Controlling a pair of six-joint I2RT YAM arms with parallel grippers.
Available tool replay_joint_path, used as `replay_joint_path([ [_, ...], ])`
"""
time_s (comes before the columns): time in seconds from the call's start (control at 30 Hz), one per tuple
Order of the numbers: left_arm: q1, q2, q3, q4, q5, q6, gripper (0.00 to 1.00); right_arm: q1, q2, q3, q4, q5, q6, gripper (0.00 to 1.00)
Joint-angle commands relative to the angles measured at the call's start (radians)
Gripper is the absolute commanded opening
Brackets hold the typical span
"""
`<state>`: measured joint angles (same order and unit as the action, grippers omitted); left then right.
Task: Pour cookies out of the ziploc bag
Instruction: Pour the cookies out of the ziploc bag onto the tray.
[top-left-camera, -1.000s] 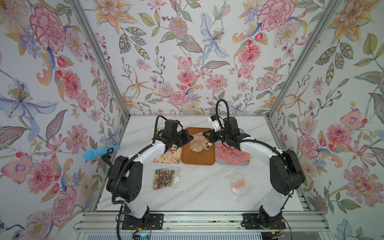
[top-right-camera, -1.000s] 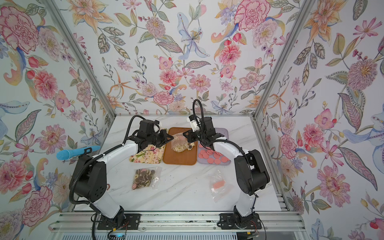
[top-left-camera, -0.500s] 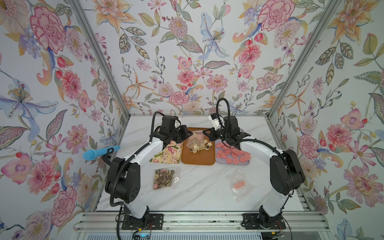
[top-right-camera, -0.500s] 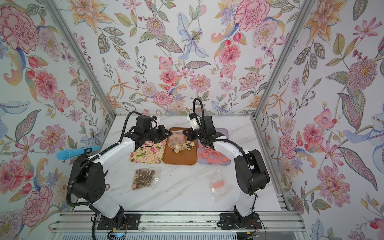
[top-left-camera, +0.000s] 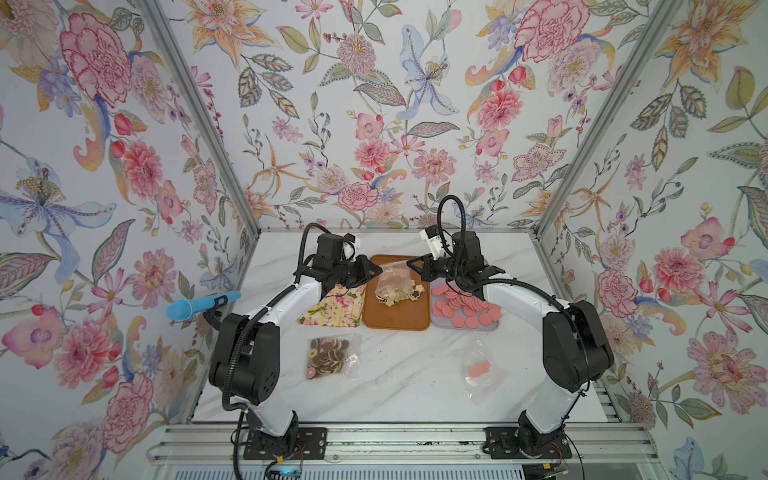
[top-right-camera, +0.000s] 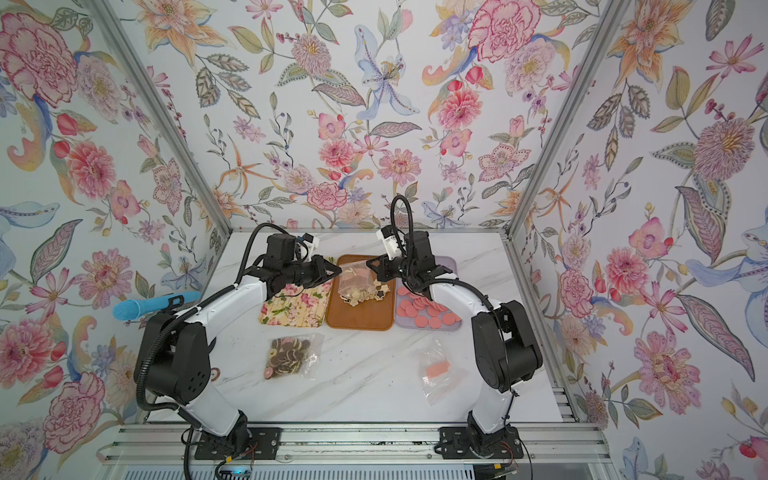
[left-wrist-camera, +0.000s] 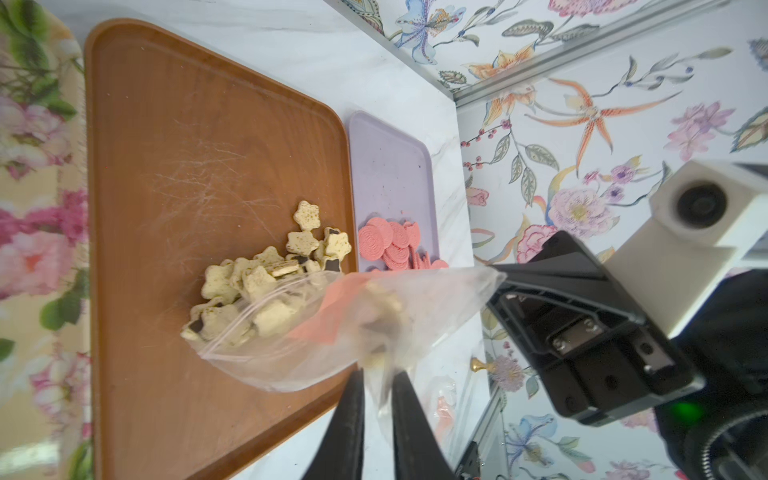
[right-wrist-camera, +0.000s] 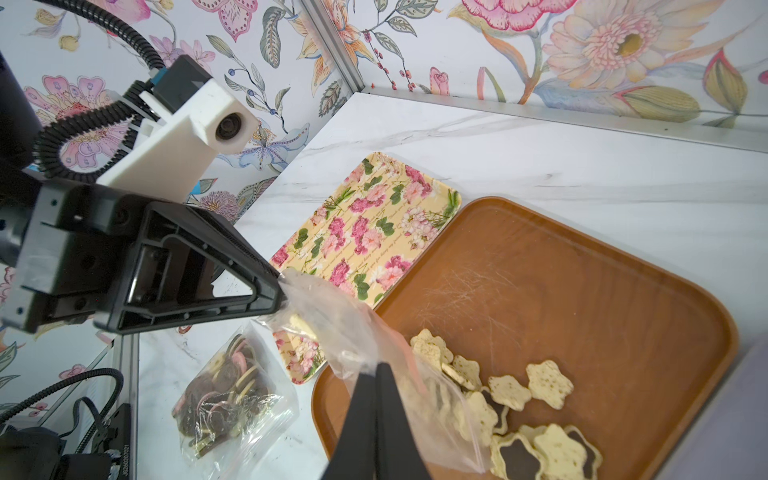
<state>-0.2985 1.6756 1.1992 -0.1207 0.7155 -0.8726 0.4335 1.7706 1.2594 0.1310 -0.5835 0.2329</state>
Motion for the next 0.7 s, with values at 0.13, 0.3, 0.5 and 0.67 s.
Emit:
replay_joint_path([
  [0.13, -0.023, -0.152, -0.037, -0.079, -0.305, 0.221, 0.36, -0.015, -0.002, -0.002, 0.022, 0.021, 0.022, 0.0],
  [0.3, -0.167, -0.239, -0.065, -0.072, -0.553, 0.373, 0.43, -0.003, 0.004, 0.009, 0.022, 0.018, 0.025, 0.0],
  [0.5, -0.199, -0.229, -0.113, 0.016, -0.633, 0.302, 0.47, 0.006, 0.007, 0.014, 0.02, 0.02, 0.025, 0.0],
  [0.67, -0.212, -0.178, -0.122, 0.058, -0.621, 0.229, 0.48, 0.007, 0.002, 0.004, 0.02, 0.022, 0.021, 0.0],
])
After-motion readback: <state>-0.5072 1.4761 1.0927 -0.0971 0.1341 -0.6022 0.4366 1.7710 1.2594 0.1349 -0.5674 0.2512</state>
